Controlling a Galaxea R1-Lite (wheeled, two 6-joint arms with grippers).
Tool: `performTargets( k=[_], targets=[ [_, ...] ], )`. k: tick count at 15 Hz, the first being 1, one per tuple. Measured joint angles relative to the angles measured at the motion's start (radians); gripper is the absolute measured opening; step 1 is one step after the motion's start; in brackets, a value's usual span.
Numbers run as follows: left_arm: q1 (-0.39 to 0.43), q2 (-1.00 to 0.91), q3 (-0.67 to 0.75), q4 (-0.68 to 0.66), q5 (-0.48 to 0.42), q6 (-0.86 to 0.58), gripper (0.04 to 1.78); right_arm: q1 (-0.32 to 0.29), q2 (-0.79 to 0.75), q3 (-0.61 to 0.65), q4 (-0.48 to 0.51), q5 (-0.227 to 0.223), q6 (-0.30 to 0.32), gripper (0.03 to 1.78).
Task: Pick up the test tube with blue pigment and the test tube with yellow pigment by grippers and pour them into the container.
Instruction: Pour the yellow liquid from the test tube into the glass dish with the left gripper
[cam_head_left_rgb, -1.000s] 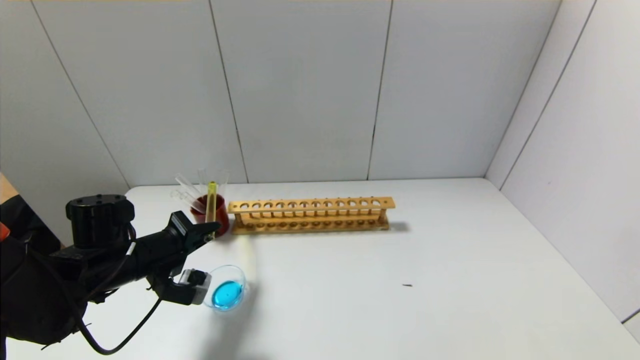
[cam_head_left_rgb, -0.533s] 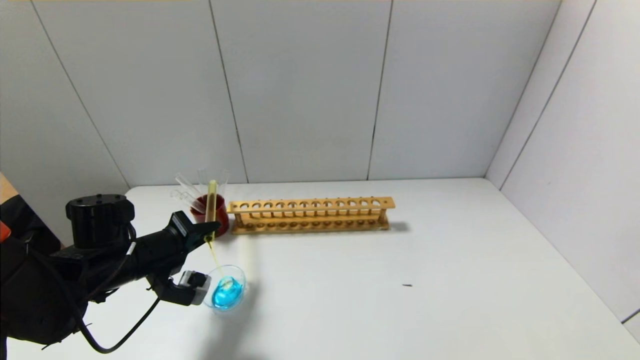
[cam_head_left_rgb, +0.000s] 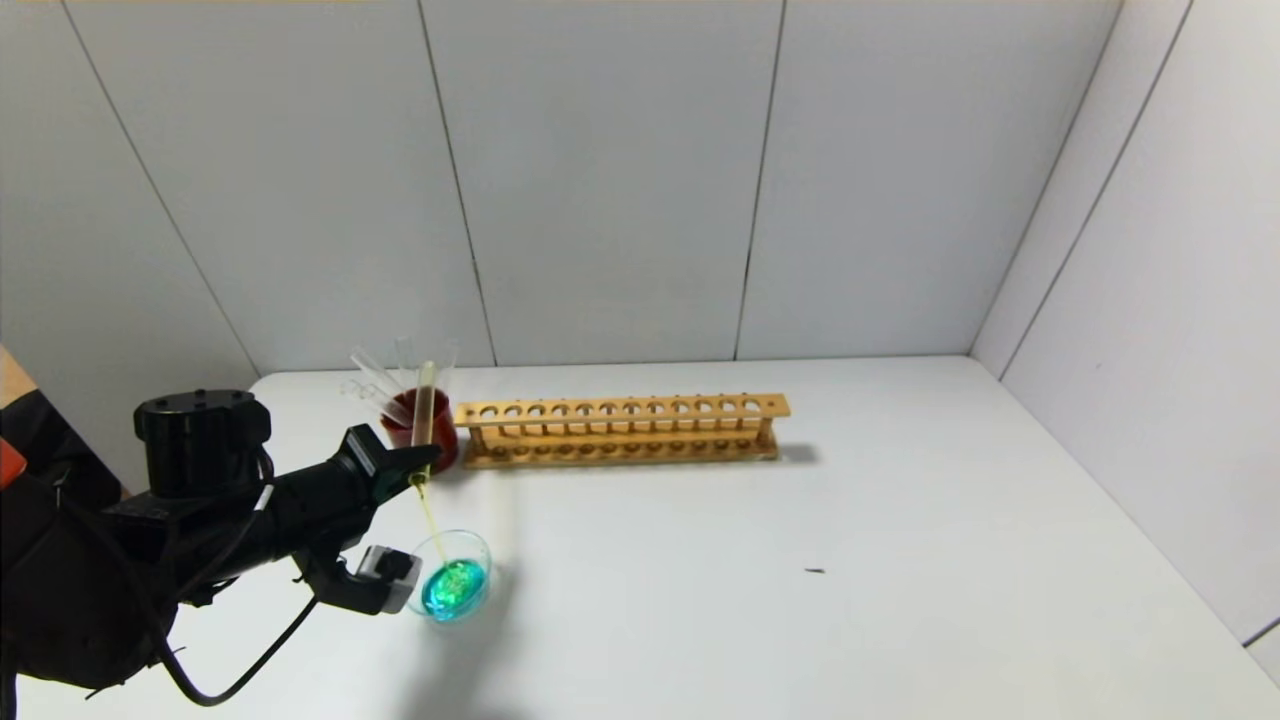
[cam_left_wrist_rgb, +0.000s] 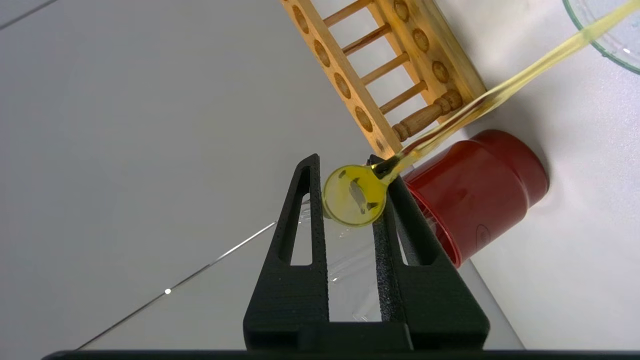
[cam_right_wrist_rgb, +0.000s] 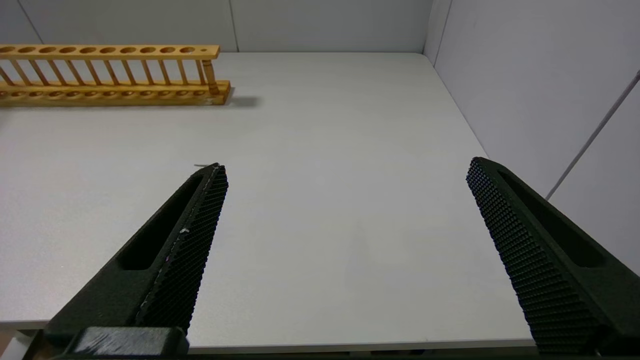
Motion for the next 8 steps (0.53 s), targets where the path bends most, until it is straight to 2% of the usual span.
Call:
performTargets(
  k=[3, 8],
  targets=[
    [0.000, -0.003, 0.012, -0.017, 0.002, 0.032, 0.31, 0.000, 0.000, 0.000, 0.000, 0.000, 0.000, 1.75],
    [-0.004, -0.006, 0.080, -0.126, 0.013, 0.055, 0.31, 0.000, 0.000, 0.000, 0.000, 0.000, 0.000, 1.75]
  ],
)
